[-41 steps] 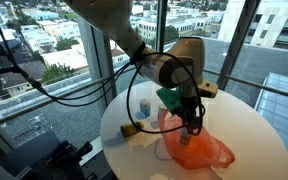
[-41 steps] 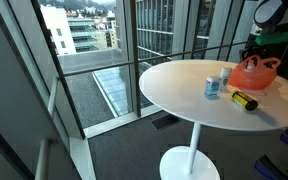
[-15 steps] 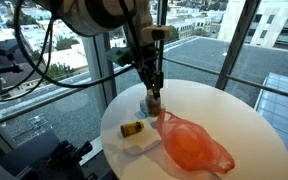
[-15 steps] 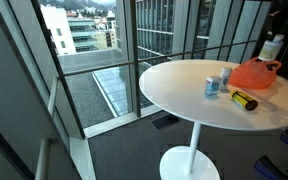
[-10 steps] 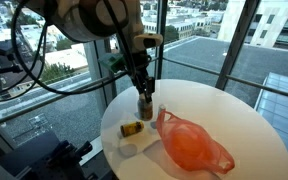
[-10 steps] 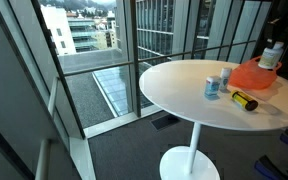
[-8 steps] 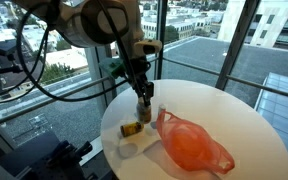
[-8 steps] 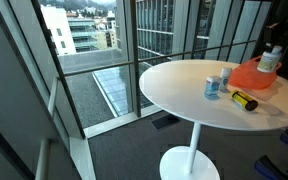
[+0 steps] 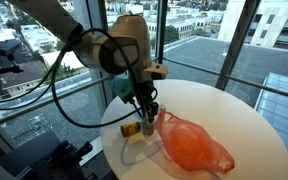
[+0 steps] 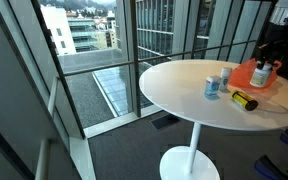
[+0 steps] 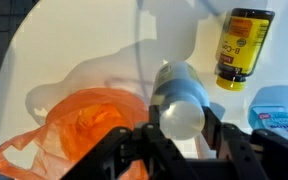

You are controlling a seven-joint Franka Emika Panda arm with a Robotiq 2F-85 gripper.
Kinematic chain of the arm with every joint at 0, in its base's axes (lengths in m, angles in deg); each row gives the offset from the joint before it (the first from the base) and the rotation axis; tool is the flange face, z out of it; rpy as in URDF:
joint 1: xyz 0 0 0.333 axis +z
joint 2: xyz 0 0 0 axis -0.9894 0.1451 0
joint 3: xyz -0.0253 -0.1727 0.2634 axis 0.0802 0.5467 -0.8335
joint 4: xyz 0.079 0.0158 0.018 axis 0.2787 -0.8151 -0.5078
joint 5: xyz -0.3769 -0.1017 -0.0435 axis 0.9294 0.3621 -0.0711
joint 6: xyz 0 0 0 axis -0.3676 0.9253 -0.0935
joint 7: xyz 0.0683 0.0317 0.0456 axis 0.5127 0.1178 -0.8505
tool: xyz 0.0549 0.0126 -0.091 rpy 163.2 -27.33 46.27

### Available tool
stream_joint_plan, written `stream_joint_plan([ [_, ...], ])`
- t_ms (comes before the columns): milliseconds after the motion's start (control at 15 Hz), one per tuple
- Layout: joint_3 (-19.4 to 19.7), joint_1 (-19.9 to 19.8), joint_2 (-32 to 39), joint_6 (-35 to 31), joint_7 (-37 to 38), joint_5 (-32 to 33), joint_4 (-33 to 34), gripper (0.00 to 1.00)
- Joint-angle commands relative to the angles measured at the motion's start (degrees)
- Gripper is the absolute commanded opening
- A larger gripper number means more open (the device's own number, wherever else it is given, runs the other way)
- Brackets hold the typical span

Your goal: Remove the white bottle from the plastic and put it in the table

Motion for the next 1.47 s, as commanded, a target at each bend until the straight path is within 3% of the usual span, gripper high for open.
stream_joint_plan([
  [0,1.38,-0.61,5.76,-4.39,-0.68,-0.82,1.73,0.19],
  [400,3.20,0.06,11.07,-9.56,-1.50,-3.07,2.27,0.19],
  [467,3.31,0.12,11.24,-9.78,-1.71,-3.65,2.29,0.25],
  [533,3.42,0.19,11.12,-9.82,-1.79,-3.96,2.18,0.69],
  [600,3.47,0.23,10.63,-9.60,-2.00,-4.33,1.97,0.70],
  [867,3.05,0.24,7.67,-6.19,-5.20,-4.63,1.16,0.99],
  [1333,2.64,-0.12,2.05,5.44,-16.51,-5.85,1.11,1.00],
  [1400,2.71,0.10,4.58,2.44,-12.69,-4.12,1.48,1.00],
])
